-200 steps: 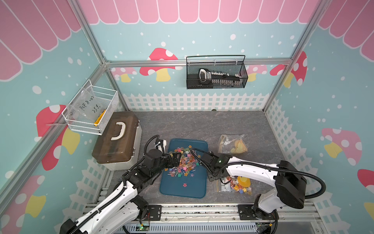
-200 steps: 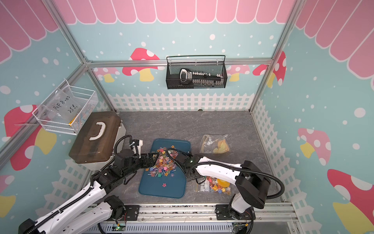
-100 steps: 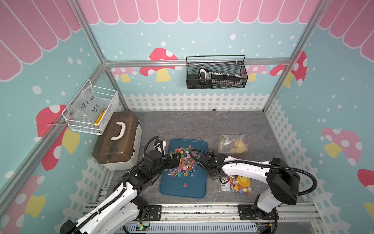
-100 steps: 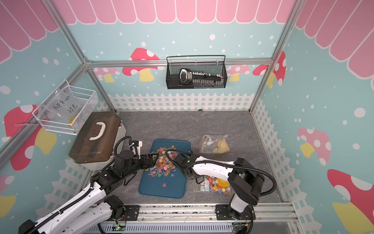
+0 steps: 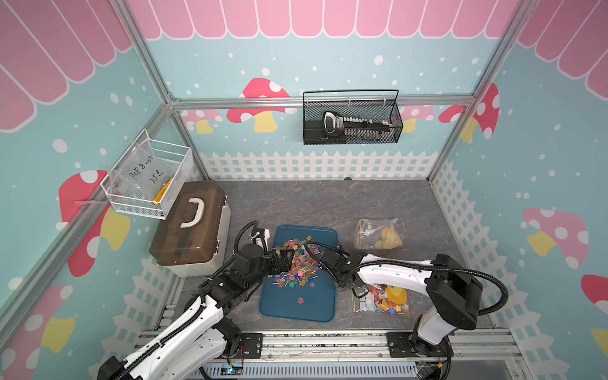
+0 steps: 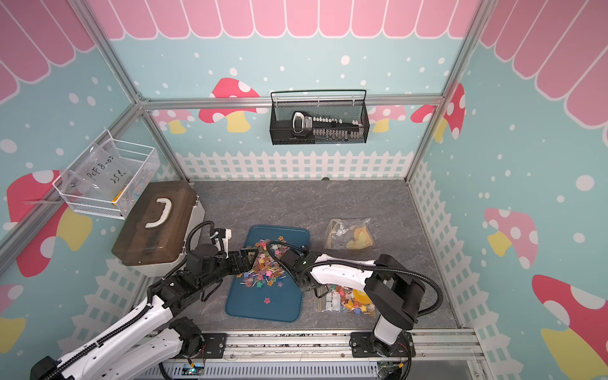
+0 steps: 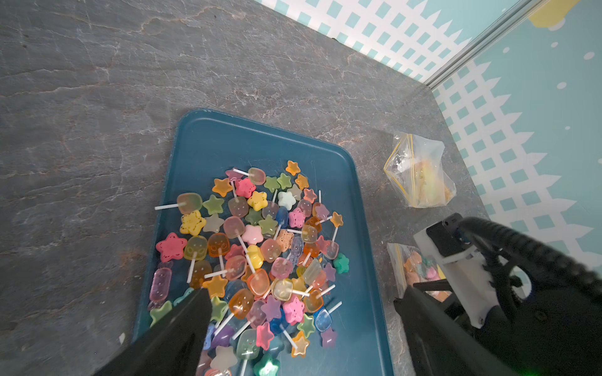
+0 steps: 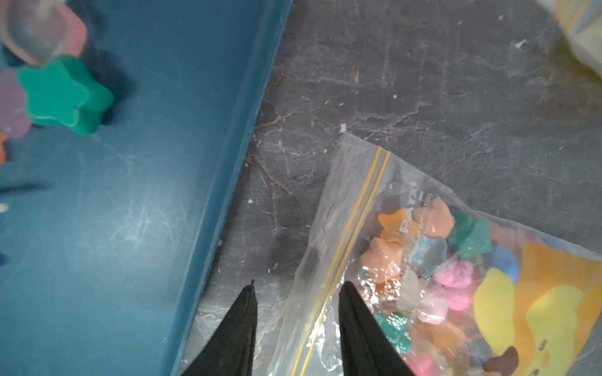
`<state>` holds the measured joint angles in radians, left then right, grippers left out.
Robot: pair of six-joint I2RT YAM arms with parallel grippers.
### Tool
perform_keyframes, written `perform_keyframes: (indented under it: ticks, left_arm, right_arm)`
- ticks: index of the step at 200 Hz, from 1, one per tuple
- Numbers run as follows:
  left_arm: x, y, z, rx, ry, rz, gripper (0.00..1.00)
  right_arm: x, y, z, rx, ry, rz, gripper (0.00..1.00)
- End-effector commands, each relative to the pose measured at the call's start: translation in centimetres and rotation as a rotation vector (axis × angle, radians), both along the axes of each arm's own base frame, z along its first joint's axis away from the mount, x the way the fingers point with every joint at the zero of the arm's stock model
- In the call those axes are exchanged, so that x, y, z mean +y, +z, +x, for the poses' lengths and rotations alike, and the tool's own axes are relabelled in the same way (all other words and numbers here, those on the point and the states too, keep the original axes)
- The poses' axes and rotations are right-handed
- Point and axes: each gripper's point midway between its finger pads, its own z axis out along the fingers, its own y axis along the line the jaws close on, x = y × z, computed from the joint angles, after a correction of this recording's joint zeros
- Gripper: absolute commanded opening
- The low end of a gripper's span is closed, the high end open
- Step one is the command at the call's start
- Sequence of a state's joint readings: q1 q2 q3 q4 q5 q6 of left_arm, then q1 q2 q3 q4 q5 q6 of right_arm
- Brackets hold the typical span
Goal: Pour candies out of the ziploc bag
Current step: Pick up the ziploc bag from the center of the board.
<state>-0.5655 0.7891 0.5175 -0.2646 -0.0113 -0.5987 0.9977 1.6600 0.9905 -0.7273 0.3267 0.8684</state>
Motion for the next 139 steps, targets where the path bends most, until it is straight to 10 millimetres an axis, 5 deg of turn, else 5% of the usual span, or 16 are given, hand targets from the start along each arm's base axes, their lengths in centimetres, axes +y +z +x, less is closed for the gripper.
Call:
perform_keyframes:
  ticks: [1,95,139]
  left_arm:
    - [0.1,-0.1,0.1,-0.001,0.014,-0.010,0.95]
    - [0.0,-0.1,0.1,0.000,0.011,-0.013,0.96]
    - [0.0,-0.1,0.1,0.001,0.012,-0.013,0.95]
  right_arm:
    - [-0.9,-0.4,0.1,-0.020,-0.005,-0.053,0.41]
    - [-2.2,-0.4,0.2,-0.035,-0.022,-0.120,0.27]
    - [-2.7,-0.2,0.1,-0.045,-0.023,-0.128,0.13]
